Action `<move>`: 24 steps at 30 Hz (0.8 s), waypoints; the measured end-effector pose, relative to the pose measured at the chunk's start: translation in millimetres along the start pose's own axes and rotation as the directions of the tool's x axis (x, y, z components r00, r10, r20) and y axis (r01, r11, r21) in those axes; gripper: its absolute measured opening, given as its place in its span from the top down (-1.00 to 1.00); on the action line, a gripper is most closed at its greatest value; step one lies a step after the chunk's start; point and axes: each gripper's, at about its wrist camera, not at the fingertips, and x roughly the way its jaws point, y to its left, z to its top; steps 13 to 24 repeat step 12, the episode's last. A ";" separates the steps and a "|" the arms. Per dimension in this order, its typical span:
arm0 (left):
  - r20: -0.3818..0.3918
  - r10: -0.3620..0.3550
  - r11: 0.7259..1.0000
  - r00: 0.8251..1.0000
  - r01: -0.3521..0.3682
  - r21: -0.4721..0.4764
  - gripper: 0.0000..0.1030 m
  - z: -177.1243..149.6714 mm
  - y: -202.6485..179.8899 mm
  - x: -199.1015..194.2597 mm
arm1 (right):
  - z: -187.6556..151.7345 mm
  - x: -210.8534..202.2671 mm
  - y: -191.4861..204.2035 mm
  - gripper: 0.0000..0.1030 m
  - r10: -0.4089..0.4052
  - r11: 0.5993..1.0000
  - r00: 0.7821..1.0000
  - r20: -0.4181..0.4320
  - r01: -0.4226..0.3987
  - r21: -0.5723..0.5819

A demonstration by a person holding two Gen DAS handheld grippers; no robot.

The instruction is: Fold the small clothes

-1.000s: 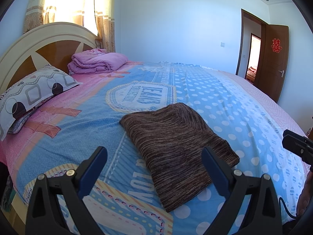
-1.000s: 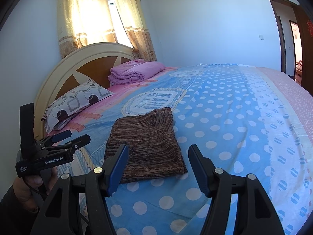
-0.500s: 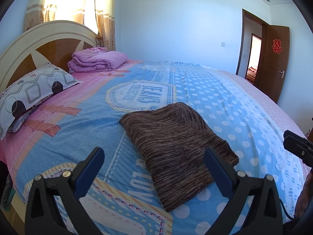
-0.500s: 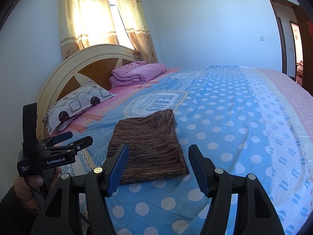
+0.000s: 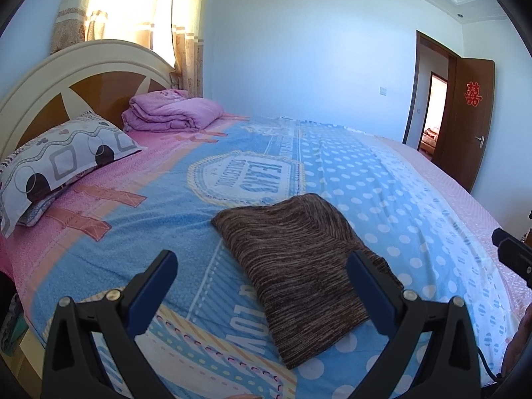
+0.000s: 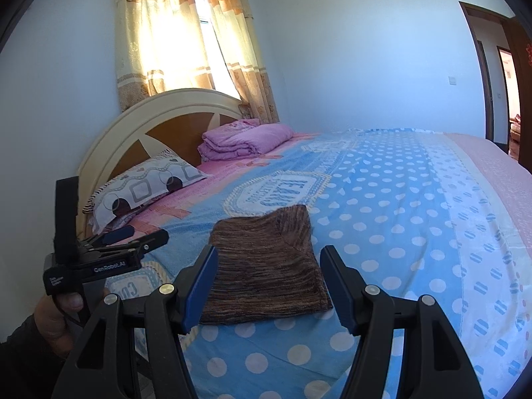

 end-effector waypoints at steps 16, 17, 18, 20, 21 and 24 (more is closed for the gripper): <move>-0.008 0.042 0.999 0.999 -0.042 0.023 -1.00 -6.2 5.2 7.6 | -6.3 5.3 1.6 -0.26 0.012 1.000 1.000 -0.027 -0.012 -0.012; -0.008 0.042 0.999 0.999 -0.042 0.023 -1.00 -6.2 5.2 7.6 | -6.3 5.3 1.6 -0.26 0.012 1.000 1.000 -0.027 -0.012 -0.012; -0.008 0.042 0.999 0.999 -0.042 0.023 -1.00 -6.2 5.2 7.6 | -6.3 5.3 1.6 -0.26 0.012 1.000 1.000 -0.027 -0.012 -0.012; -0.008 0.042 0.999 0.999 -0.042 0.023 -1.00 -6.2 5.2 7.6 | -6.3 5.3 1.6 -0.26 0.012 1.000 1.000 -0.027 -0.012 -0.012; -0.008 0.042 0.999 0.999 -0.042 0.023 -1.00 -6.2 5.2 7.6 | -6.3 5.3 1.6 -0.26 0.012 1.000 1.000 -0.027 -0.012 -0.012; -0.008 0.042 0.999 0.999 -0.042 0.023 -1.00 -6.2 5.2 7.6 | -6.3 5.3 1.6 -0.26 0.012 1.000 1.000 -0.027 -0.012 -0.012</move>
